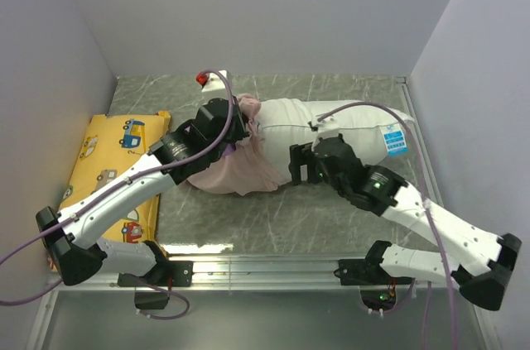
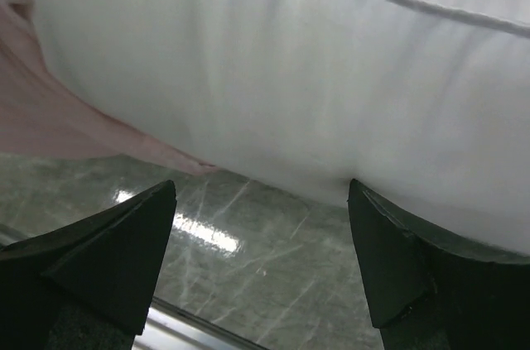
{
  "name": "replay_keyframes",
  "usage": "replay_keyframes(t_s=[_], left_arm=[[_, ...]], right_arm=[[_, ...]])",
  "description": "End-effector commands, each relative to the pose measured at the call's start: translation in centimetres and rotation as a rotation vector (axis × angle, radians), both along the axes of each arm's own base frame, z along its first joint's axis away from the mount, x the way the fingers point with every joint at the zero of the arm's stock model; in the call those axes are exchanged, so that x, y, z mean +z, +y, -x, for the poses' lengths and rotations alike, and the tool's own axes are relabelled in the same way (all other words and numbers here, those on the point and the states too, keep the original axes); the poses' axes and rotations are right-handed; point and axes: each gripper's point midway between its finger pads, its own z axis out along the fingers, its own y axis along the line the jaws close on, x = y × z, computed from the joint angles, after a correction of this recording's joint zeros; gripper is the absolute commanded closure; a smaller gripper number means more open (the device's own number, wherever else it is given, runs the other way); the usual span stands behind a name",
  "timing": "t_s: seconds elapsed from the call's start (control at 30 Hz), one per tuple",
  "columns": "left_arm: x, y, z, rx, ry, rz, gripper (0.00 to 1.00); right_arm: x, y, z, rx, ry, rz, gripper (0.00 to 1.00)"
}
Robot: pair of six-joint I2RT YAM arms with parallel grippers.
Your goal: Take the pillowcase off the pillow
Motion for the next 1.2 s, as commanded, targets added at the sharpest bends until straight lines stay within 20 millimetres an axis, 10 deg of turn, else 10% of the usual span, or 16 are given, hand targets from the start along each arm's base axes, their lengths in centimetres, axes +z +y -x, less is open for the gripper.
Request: replay_keyframes(t_s=[0.0, 0.17, 0.27, 0.3, 0.33, 0.57, 0.7, 0.9, 1.17], left_arm=[[0.9, -1.5, -0.7, -0.072, -0.023, 0.058, 0.99], [-0.6, -1.4, -1.5, -0.088, 0.009, 0.054, 1.0], [-1.0, -0.9, -1.9, -0.082, 0.015, 0.041, 1.0], [-0.8, -0.8, -2.0, -0.086, 0.013, 0.035, 0.99], [-0.6, -0.4, -2.1, -0.083, 0.007, 0.018, 1.0], [2.0, 3.7, -5.2, -0.012, -0.021, -0.005, 0.99], [2.1, 4.6, -7.3, 0.008, -0.01, -0.012, 0.99], [-0.6, 2.7, -8.9, -0.074, 0.062, -0.002, 0.92], [3.3, 1.0, -7.8, -0.205, -0.029, 0.042, 0.35]], right_arm=[[-0.9, 2.1, -2.3, -0.014, -0.038, 0.011, 0.06], [-4.5, 4.1, -6.1, -0.086, -0.028, 0.101, 0.03], [-5.9, 4.0, -8.1, -0.147, 0.013, 0.163, 0.47], [-4.5, 4.2, -8.9, -0.186, 0.003, 0.149, 0.88], [-4.1, 3.9, -9.1, -0.209, 0.002, 0.169, 0.92], [8.4, -1.2, -5.7, -0.268, -0.07, 0.1, 0.98], [12.2, -2.0, -3.2, -0.176, -0.1, 0.011, 0.93], [4.4, 0.4, -3.8, -0.111, 0.028, 0.064, 0.92], [-9.5, 1.7, -8.8, -0.142, 0.265, -0.004, 0.99]])
